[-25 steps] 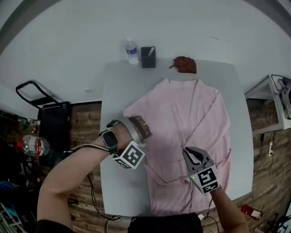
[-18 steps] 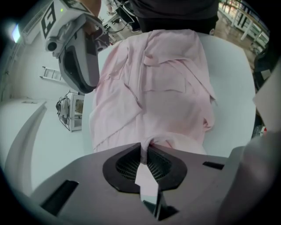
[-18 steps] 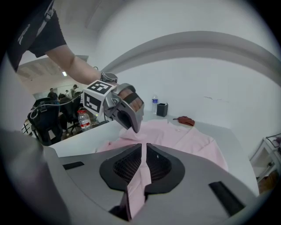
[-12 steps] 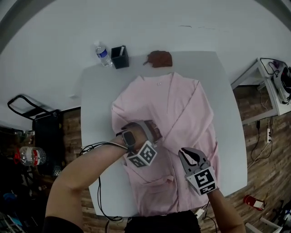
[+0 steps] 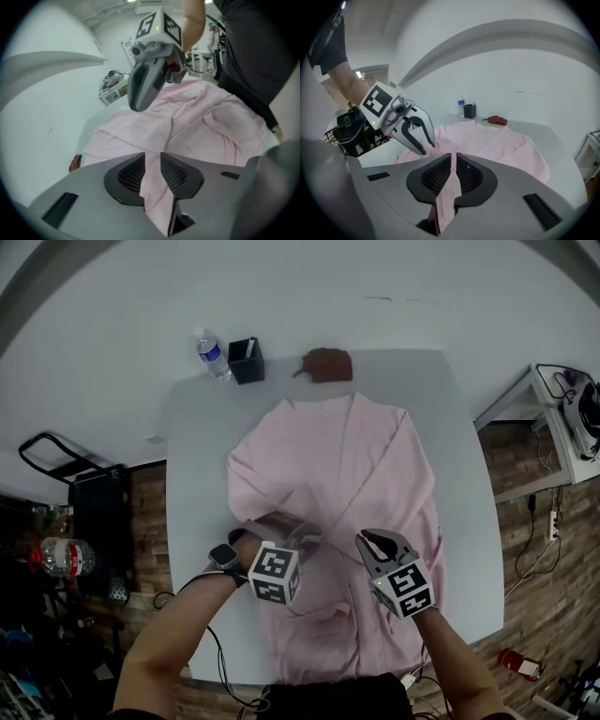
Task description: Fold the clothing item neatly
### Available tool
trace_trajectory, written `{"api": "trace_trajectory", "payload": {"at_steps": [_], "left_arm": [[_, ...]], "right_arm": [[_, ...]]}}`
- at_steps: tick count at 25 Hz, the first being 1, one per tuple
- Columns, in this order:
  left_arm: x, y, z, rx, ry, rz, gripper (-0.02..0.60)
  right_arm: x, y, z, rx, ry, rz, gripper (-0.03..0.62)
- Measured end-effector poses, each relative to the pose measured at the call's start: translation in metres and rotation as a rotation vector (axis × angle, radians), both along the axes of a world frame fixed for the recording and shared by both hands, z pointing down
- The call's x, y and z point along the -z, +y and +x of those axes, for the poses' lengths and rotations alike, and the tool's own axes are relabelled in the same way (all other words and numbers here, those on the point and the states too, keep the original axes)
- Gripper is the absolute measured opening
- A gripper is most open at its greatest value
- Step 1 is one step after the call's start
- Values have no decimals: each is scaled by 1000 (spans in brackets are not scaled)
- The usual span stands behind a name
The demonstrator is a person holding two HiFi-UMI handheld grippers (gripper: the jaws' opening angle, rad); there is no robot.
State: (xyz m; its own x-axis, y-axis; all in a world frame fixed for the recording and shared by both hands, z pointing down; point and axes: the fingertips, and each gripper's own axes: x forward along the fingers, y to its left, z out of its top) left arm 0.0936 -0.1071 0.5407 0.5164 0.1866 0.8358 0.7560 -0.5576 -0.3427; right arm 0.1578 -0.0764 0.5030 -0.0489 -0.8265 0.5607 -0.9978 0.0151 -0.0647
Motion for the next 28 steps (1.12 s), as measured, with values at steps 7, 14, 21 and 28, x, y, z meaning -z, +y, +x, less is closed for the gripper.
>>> {"api": "trace_trajectory", "payload": {"at_steps": [7, 14, 21, 28], "left_arm": [[33, -6, -51, 484, 157, -265, 18], [52, -6, -95, 898, 299, -490, 18], [67, 6, -98, 1006, 395, -669, 18], [74, 39, -81, 1049, 419, -828, 18]], "right_arm": [[-63, -61, -48, 219, -78, -179, 76], [-95, -126, -84, 345, 72, -239, 112], [-97, -120, -51, 68, 61, -274, 23], [-72, -47, 52, -552, -434, -94, 23]]}}
